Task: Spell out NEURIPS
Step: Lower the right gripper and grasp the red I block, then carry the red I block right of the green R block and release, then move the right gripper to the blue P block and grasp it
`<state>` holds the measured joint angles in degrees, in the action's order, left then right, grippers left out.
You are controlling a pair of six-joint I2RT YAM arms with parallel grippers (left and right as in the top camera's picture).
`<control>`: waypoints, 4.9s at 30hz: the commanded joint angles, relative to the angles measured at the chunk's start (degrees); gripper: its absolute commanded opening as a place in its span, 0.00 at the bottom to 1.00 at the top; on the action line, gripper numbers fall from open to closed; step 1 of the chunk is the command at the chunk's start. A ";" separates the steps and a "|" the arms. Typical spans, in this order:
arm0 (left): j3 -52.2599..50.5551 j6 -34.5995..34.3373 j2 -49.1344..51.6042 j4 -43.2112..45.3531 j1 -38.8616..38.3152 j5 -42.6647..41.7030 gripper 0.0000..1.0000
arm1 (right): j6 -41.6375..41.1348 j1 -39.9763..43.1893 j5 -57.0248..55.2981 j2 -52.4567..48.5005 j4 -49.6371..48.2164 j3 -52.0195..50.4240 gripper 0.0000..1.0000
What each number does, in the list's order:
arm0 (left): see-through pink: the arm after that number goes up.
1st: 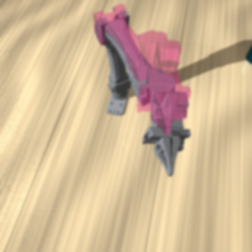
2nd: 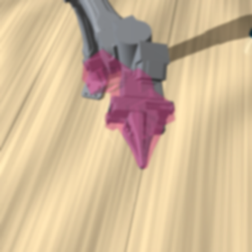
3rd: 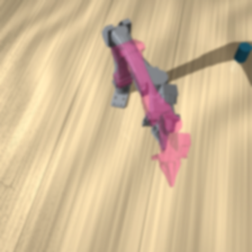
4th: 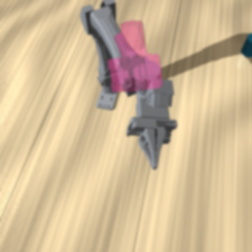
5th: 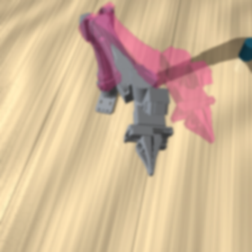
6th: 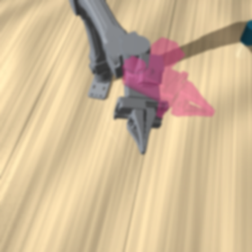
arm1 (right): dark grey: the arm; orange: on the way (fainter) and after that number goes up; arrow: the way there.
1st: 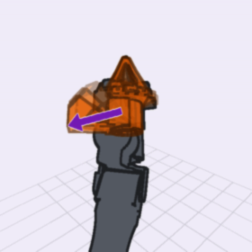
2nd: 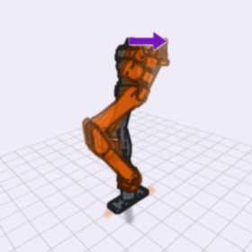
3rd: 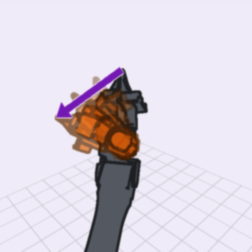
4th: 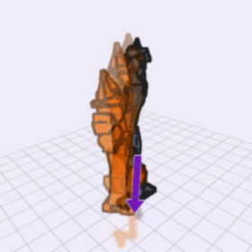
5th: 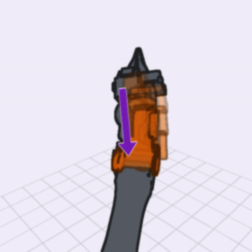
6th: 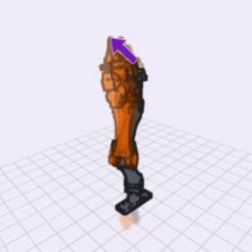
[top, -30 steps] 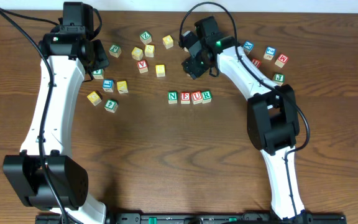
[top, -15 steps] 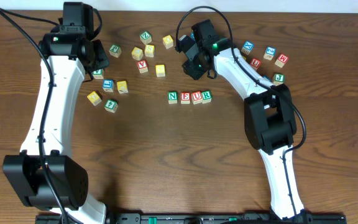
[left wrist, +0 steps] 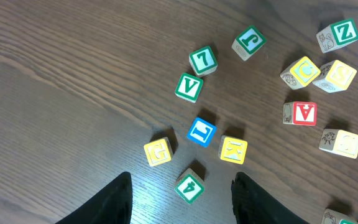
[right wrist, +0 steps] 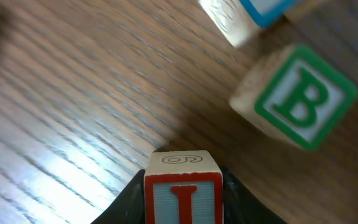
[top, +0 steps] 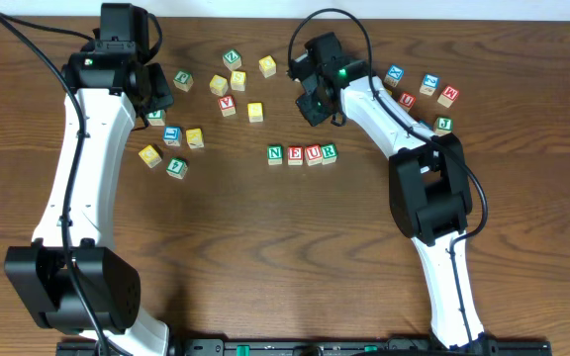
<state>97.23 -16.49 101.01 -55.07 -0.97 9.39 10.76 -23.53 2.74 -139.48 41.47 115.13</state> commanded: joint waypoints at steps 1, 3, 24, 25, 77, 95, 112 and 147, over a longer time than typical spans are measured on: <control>0.50 -0.28 -1.77 0.02 0.04 0.72 0.51 | -6.25 -0.09 -2.84 1.31 1.07 1.25 0.29; 0.50 -0.28 -1.77 0.02 0.04 0.72 0.50 | -8.17 -0.09 -2.84 2.21 1.60 1.25 0.30; 0.50 -0.26 -1.77 -0.02 0.04 0.72 0.50 | -15.30 1.03 -4.33 15.89 15.96 1.25 0.20; 0.50 -0.26 -1.77 -0.02 0.04 0.72 0.50 | -15.87 1.38 -4.28 17.07 17.88 1.25 0.20; 0.50 -0.26 -1.77 -0.20 0.04 0.72 0.51 | -19.71 0.92 -1.84 20.20 -0.76 -28.59 0.32; 0.50 -0.26 -1.77 -0.13 0.04 0.74 0.51 | -19.71 2.82 -2.12 22.67 7.37 -18.53 0.33; 0.50 -0.26 -1.77 2.86 0.04 0.72 0.51 | -21.70 11.82 -2.40 24.20 17.88 -5.25 0.45; 0.50 -0.26 -1.77 4.61 0.04 0.74 0.50 | -33.86 14.08 -10.58 8.17 11.37 -5.46 0.42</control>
<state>97.23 -16.47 100.60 -50.54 -0.97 9.39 -22.15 -10.17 -5.78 -129.56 53.17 109.23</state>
